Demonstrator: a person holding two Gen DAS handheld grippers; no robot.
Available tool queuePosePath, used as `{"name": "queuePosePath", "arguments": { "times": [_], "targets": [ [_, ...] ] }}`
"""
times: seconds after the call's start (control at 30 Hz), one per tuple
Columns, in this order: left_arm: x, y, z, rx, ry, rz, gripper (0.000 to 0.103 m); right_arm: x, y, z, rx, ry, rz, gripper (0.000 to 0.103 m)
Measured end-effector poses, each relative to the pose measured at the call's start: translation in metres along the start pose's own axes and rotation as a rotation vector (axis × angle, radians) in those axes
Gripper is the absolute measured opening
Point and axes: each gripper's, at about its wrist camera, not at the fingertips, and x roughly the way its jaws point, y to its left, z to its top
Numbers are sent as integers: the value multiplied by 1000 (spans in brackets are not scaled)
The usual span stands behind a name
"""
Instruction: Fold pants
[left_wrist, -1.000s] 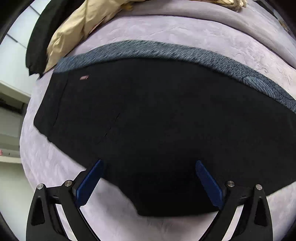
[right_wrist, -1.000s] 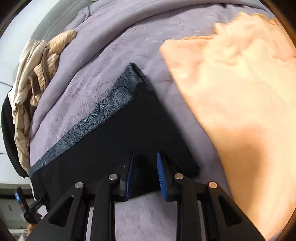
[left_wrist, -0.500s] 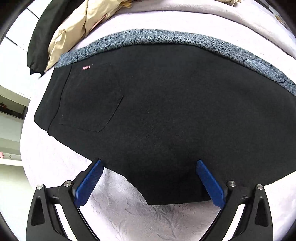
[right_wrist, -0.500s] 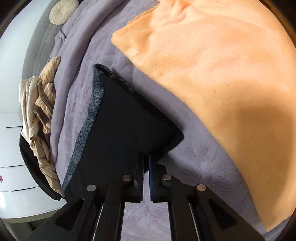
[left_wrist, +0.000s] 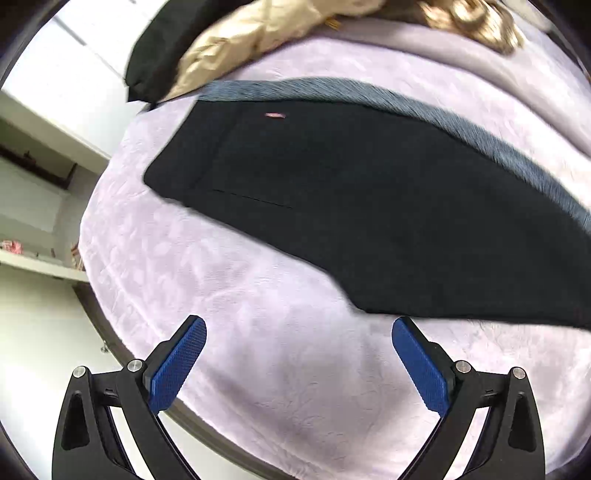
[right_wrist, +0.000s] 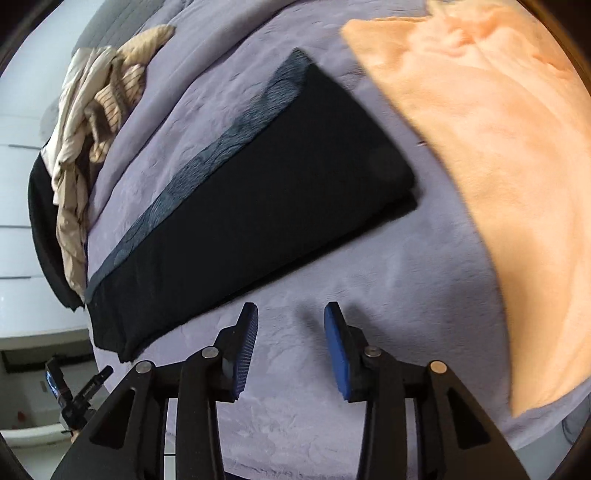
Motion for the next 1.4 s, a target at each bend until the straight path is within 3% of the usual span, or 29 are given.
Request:
{"name": "queuePosePath", "arguments": {
  "times": [0.1, 0.27, 0.43, 0.53, 0.6, 0.67, 0.77, 0.9, 1.07, 1.13, 1.23, 1.3, 1.4],
  "targets": [
    [-5, 15, 14, 8, -56, -5, 102, 12, 42, -11, -60, 11, 30, 41],
    [5, 44, 63, 41, -147, -21, 102, 42, 113, -43, -144, 32, 22, 41],
    [55, 87, 136, 87, -218, 6, 102, 68, 165, -72, -101, 23, 16, 41],
    [100, 118, 161, 81, -178, 61, 102, 80, 187, -90, -89, 36, -4, 41],
    [127, 135, 159, 88, -129, 64, 102, 85, 201, -98, -90, 47, -21, 41],
    [134, 144, 147, 119, -146, 1, 102, 88, 218, -104, -118, 54, -28, 41],
    [134, 143, 134, 211, -192, 6, 103, 96, 243, -106, -188, 80, -25, 41],
    [139, 155, 136, 166, -158, -72, 103, 126, 280, -106, -295, 134, -11, 41],
    [133, 152, 130, 216, -176, -53, 103, 176, 320, -102, -319, 161, 67, 41],
    [133, 154, 128, 230, -174, -61, 103, 200, 338, -103, -383, 169, 32, 41],
    [128, 153, 128, 216, -140, -50, 103, 237, 340, -110, -436, 251, -89, 41],
    [110, 151, 128, 211, -147, -61, 103, 224, 335, -112, -408, 247, -49, 41],
    [74, 140, 137, 201, -237, -146, 103, 197, 321, -118, -383, 233, -30, 41]
  ]
}}
